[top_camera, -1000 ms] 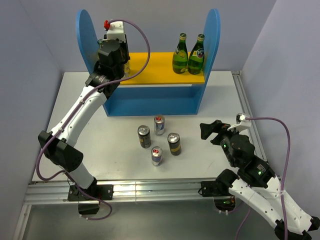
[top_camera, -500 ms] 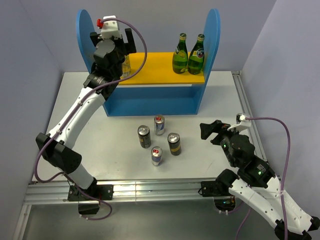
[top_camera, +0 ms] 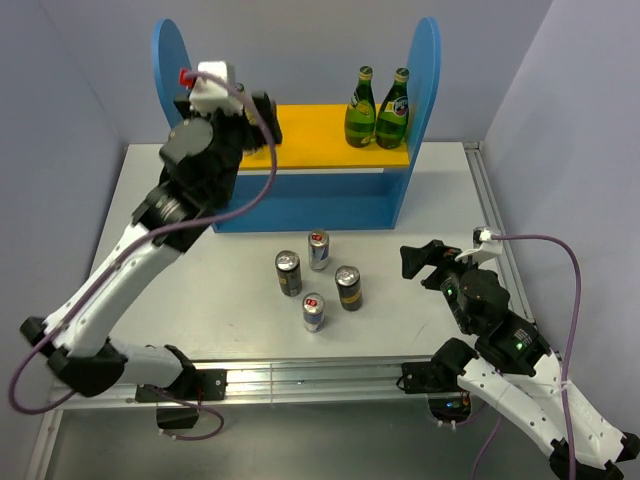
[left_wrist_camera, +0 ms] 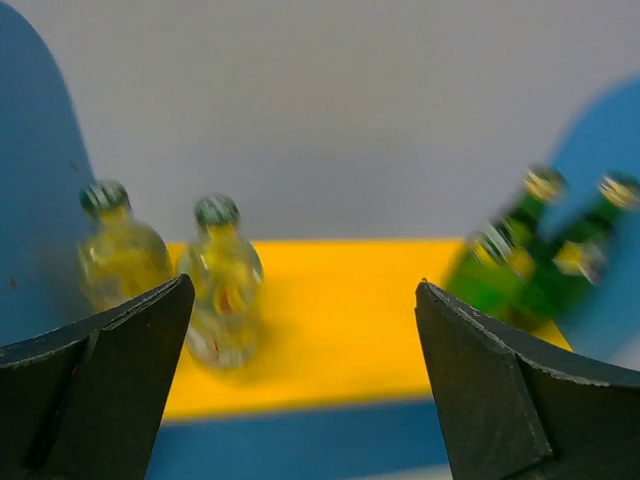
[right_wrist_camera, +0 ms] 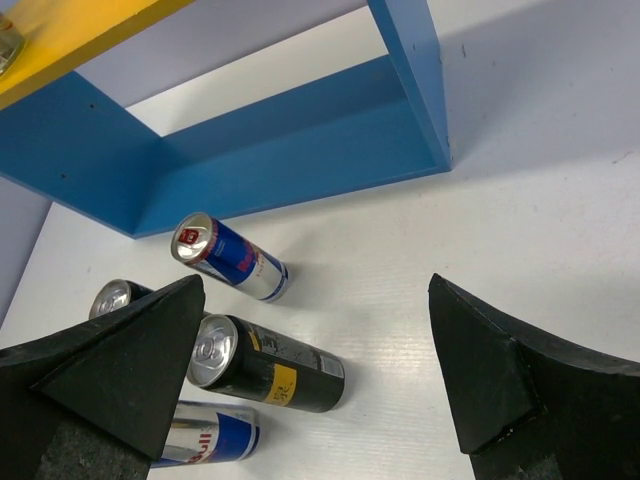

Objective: Place and organize the beverage onto the shelf

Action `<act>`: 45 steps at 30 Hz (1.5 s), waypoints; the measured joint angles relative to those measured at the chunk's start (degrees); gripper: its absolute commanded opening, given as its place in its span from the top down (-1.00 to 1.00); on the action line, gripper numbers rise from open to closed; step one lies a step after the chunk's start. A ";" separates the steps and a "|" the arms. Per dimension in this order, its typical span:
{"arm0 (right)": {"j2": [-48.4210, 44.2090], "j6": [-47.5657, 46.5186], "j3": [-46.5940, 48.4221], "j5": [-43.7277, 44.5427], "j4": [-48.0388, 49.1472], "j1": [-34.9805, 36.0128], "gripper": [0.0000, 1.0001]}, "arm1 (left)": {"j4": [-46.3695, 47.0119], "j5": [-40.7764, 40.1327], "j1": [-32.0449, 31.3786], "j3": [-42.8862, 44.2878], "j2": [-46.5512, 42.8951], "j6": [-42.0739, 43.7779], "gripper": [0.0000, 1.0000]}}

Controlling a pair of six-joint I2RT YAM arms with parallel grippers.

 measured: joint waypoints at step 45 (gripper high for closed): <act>5.42 -0.92 -1.81 -6.29 1.40 0.11 -1.00 | 21.46 3.06 -15.02 -68.02 -9.57 -31.28 -0.82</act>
